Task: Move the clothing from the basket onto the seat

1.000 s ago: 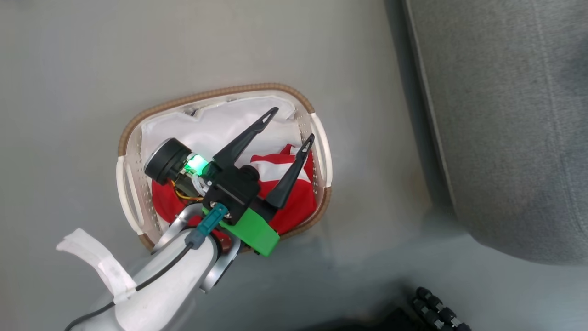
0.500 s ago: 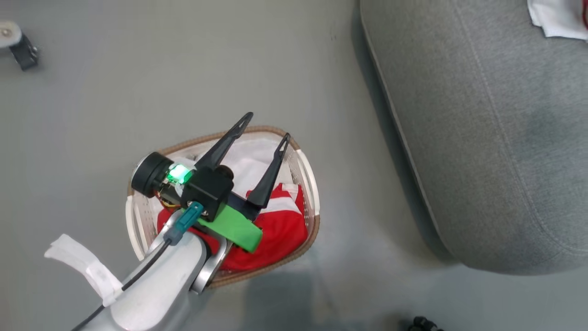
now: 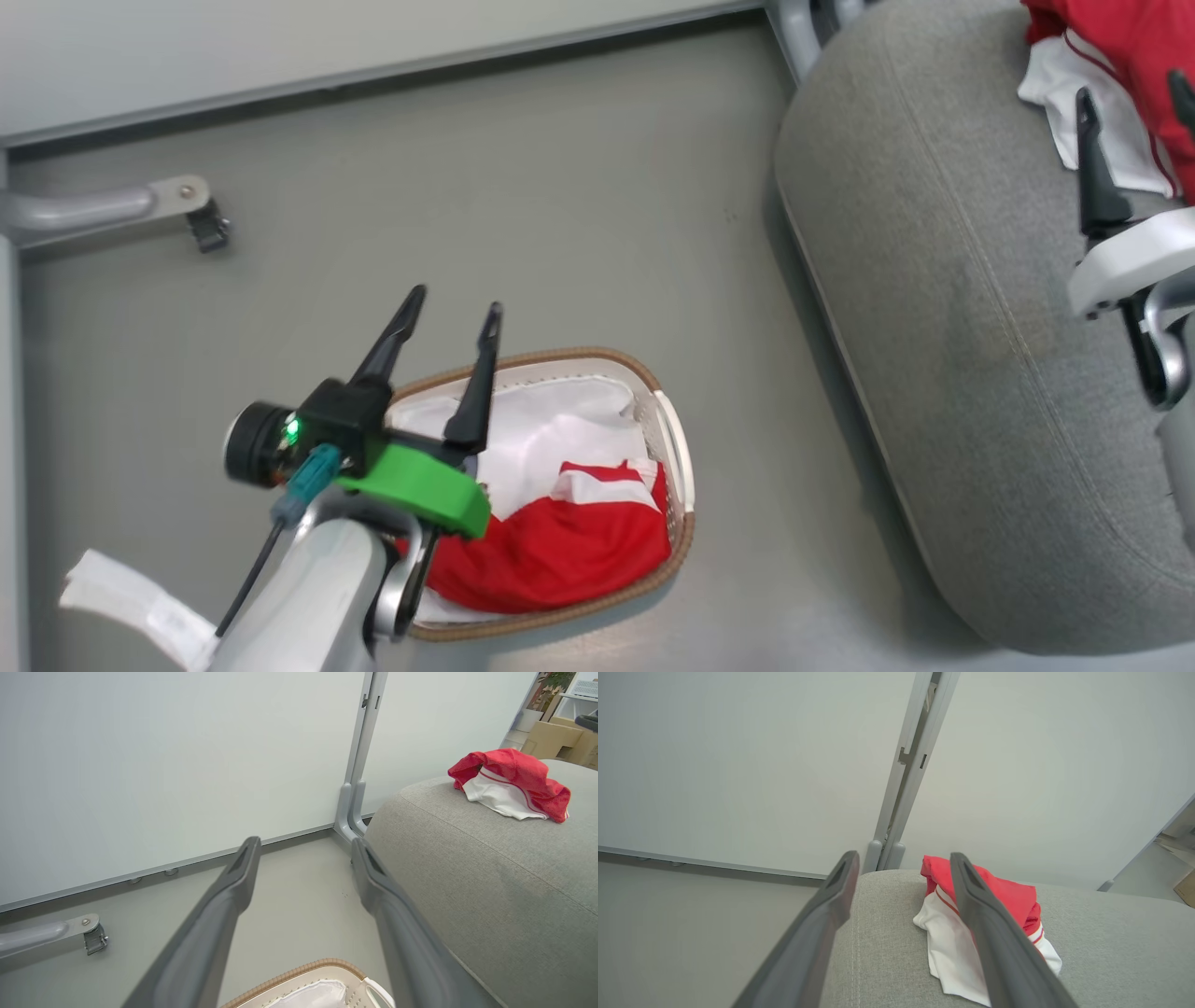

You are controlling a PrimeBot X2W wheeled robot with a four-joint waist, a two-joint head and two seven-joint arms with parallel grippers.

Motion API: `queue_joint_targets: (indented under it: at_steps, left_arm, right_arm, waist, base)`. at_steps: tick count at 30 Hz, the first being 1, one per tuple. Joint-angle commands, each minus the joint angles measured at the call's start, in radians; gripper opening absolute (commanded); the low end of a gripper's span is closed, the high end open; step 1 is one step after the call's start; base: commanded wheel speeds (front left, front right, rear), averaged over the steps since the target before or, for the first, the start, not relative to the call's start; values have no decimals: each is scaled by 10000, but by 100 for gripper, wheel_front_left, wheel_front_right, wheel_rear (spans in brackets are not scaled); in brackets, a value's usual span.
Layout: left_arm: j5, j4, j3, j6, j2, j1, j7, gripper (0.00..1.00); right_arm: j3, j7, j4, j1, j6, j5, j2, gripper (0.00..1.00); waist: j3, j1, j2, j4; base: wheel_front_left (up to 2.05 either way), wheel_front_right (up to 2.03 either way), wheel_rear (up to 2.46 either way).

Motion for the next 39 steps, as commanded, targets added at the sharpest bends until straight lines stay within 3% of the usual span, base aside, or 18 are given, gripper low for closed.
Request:
queue_joint_targets:
  at_steps: [1, 12, 21, 29, 39]
  left_arm:
    - [56, -47, 271, 32, -10, 377, -31, 100]
    - [336, -224, 2170, -148, -622, 2191, -34, 100]
    - [740, -114, 3123, -497, -1191, 3373, -35, 100]
    - [914, -29, 3875, -701, -1544, 4017, -36, 100]
    - [1099, -10, 4331, -927, -1779, 4439, -36, 100]
  right_arm:
    - [33, -23, -110, 344, -14, 144, 135, 100]
    - [336, -23, -1265, 2364, -14, -77, 1837, 100]
    - [-309, -23, -2679, 4714, -14, -528, 2972, 100]
    - [-349, -23, -3462, 6264, -14, -298, 3252, 100]
    - [-32, -23, -3312, 6419, -14, -124, 3253, 100]
  waist:
    - [-837, 0, 0, 792]
    - [-1588, 0, 0, 1191]
    - [-2128, 0, 0, 1394]
    - [-2370, 0, 0, 1371]
    - [-2498, 0, 0, 1295]
  base:
    - [0, 0, 0]
    - [0, 0, 0]
    - [0, 0, 0]
    - [0, 0, 0]
    - [0, 0, 0]
